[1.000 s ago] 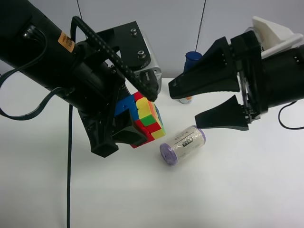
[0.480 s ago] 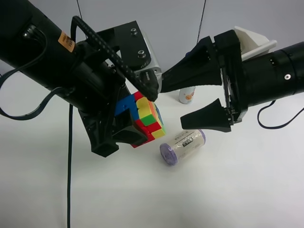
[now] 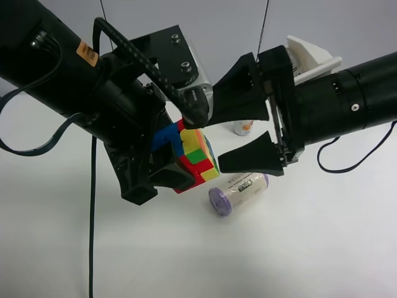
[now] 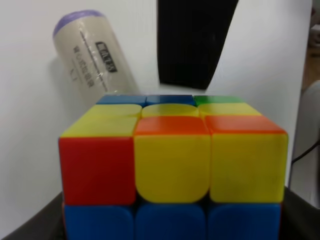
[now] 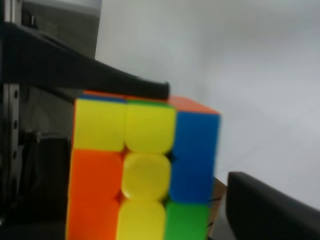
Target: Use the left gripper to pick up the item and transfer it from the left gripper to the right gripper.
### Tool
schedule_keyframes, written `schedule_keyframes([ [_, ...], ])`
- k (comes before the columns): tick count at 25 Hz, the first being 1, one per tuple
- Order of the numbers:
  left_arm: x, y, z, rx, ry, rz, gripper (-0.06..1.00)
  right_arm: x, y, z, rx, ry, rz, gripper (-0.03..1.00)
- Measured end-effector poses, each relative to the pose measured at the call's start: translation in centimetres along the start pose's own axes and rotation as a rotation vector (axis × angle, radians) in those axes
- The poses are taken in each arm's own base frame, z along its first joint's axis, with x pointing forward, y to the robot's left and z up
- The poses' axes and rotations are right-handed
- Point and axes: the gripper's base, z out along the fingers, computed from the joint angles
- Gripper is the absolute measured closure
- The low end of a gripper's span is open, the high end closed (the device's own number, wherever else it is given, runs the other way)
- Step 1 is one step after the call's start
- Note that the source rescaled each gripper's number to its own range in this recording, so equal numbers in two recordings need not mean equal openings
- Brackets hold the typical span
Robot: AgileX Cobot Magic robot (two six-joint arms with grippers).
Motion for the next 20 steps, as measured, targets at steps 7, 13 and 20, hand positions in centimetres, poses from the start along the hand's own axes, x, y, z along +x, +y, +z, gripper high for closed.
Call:
schedule_keyframes([
  [7,-0.4,-0.4,0.0,0.041,-0.047,0.005,0.94,0.2,0.2,0.7,0.021,-0.015,-0.013,-0.03],
  [13,-0.6,-0.5,-0.1,0.05,-0.067,0.033,0.94,0.1,0.1,0.7,0.034,-0.029,-0.02,-0.03],
  [20,-1.1,-0.4,-1.1,0.007,-0.122,0.066,0.94,-0.1,0.0,0.8,0.046,-0.044,-0.021,0.17],
])
